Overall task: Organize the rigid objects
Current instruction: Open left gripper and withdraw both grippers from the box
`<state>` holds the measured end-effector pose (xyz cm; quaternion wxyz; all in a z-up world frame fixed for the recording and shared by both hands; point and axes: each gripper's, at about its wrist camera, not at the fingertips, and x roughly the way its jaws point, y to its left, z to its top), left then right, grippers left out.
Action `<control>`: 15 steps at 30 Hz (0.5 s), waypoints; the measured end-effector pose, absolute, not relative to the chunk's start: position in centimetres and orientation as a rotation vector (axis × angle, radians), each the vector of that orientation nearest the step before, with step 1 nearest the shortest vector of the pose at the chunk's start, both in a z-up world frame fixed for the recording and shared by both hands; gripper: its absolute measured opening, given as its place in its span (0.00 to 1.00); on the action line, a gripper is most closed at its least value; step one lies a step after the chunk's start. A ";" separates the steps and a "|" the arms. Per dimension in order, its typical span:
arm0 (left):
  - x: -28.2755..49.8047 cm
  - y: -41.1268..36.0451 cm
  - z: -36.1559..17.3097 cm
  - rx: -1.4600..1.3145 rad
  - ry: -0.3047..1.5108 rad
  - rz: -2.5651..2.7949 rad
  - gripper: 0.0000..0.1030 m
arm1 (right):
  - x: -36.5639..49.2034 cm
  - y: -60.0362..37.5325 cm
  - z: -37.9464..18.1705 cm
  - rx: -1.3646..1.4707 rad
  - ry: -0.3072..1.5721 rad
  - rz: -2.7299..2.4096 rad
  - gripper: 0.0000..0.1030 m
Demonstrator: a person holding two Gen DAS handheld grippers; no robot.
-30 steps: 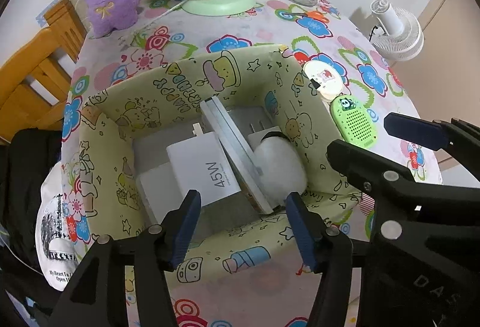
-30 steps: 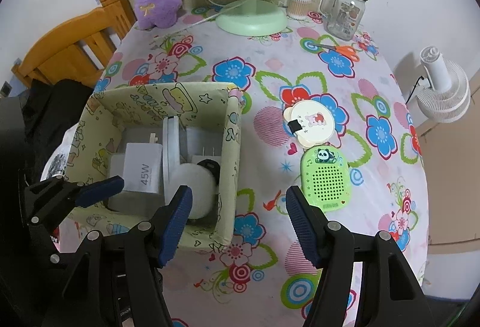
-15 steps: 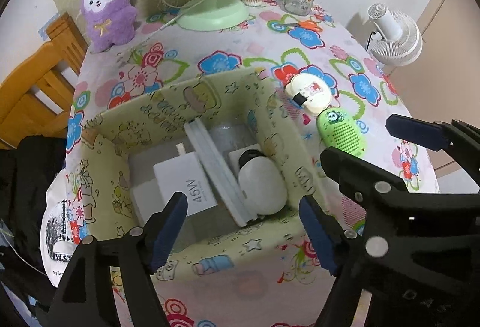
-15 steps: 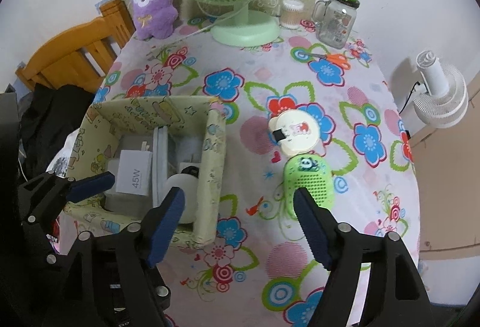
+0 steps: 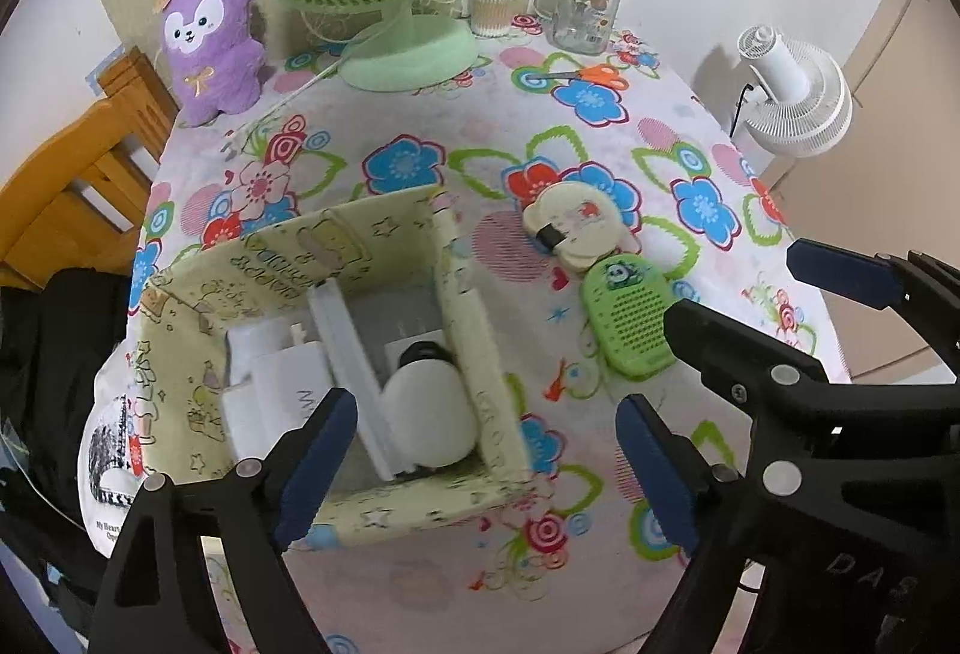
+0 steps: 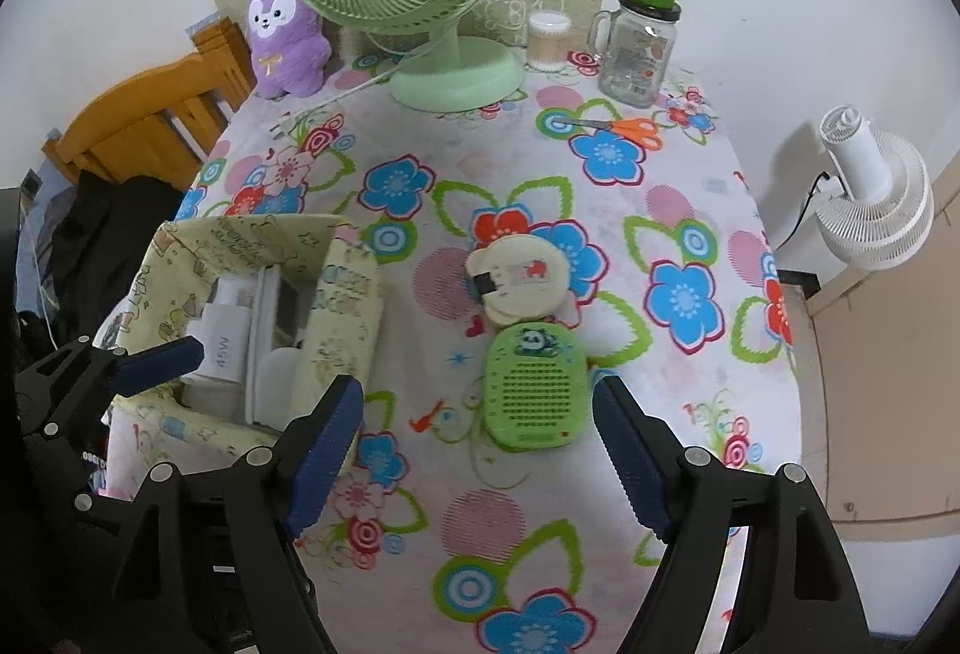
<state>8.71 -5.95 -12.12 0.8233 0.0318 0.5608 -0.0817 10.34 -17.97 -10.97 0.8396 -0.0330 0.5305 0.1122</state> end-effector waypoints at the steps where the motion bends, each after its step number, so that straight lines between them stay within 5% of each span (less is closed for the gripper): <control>1: 8.8 -6.4 -12.1 0.067 1.192 -0.170 0.88 | 10.4 -18.6 -11.0 -0.068 1.122 0.241 0.79; 15: 9.9 -11.7 -12.4 0.052 1.205 -0.147 0.92 | 11.9 -24.0 -11.9 -0.059 1.140 0.268 0.79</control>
